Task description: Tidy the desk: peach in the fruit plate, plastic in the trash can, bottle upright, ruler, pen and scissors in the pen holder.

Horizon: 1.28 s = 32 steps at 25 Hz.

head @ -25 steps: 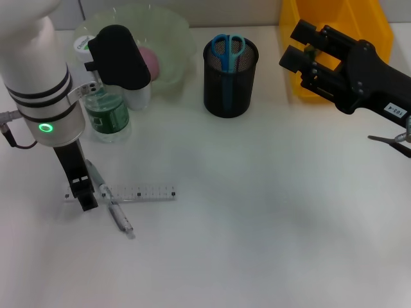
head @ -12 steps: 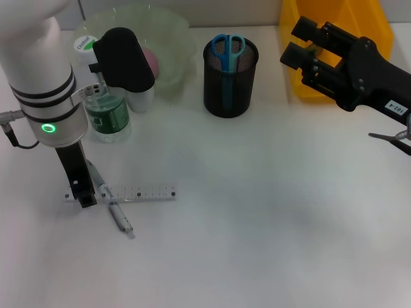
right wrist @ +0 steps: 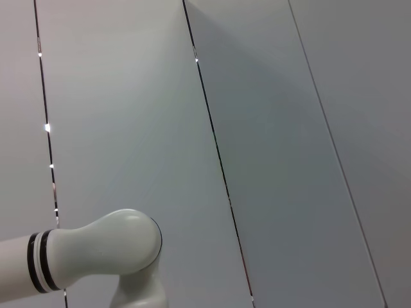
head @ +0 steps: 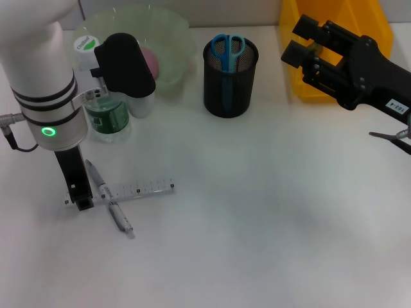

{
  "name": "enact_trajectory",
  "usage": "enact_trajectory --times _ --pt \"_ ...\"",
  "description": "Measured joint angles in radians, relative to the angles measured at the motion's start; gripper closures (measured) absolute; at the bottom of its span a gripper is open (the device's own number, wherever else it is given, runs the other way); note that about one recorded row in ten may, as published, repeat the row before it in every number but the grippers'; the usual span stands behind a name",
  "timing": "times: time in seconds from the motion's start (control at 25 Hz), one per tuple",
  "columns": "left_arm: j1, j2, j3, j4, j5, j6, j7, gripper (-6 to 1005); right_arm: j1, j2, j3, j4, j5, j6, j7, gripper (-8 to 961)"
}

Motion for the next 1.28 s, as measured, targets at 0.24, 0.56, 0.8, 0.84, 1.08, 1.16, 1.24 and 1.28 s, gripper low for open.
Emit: enact_trajectory --times 0.24,0.56,0.8,0.84,1.08,1.16,1.24,1.28 --pt "0.0 0.0 0.003 0.0 -0.001 0.0 0.0 572 0.0 0.0 0.0 0.0 0.0 -0.001 0.0 345" --pt "-0.003 0.0 0.004 0.0 -0.002 0.001 -0.001 655 0.0 0.0 0.0 0.0 0.0 -0.004 0.0 344" --pt "-0.003 0.0 0.009 0.003 -0.002 0.002 -0.002 723 -0.001 0.0 0.0 0.0 0.001 -0.004 0.0 344" --pt "-0.003 0.0 0.01 0.007 -0.002 0.003 -0.005 732 -0.001 0.0 0.0 0.0 0.001 -0.004 0.0 344" --pt "-0.003 0.0 0.015 0.011 -0.002 0.004 -0.01 754 -0.002 0.0 0.0 0.001 0.002 0.0 0.0 345" --pt "-0.003 0.0 0.015 0.011 -0.001 0.004 -0.01 762 -0.002 0.0 0.0 0.001 0.002 0.0 0.0 345" --pt "-0.003 0.0 0.015 0.012 -0.001 0.006 -0.011 769 -0.002 0.0 0.001 0.001 0.002 0.0 0.0 345" --pt "-0.003 0.0 0.013 0.016 -0.001 0.011 -0.012 773 -0.002 0.0 0.001 0.0 0.002 0.001 0.0 345"
